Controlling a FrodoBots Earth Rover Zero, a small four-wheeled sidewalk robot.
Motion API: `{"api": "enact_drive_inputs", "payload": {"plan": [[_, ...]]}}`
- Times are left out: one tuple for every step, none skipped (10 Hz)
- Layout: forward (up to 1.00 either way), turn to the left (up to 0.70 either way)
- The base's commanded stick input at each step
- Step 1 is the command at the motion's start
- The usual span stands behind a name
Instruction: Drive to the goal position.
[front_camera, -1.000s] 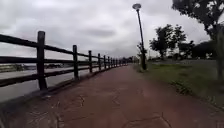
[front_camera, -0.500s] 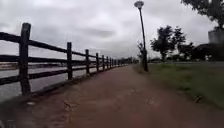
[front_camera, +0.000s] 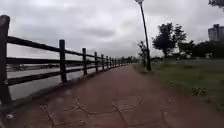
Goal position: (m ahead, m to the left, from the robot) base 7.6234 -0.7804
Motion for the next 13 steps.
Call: {"api": "enact_drive_inputs", "payload": {"plan": [[1.0, 0.0], [1.0, 0.0], [1.0, 0.0], [1.0, 0.0], [1.0, 0.0], [1.0, 0.0], [1.0, 0.0], [1.0, 0.0], [1.0, 0.0], [1.0, 0.0], [1.0, 0.0], [1.0, 0.0], [1.0, -0.29]]}}
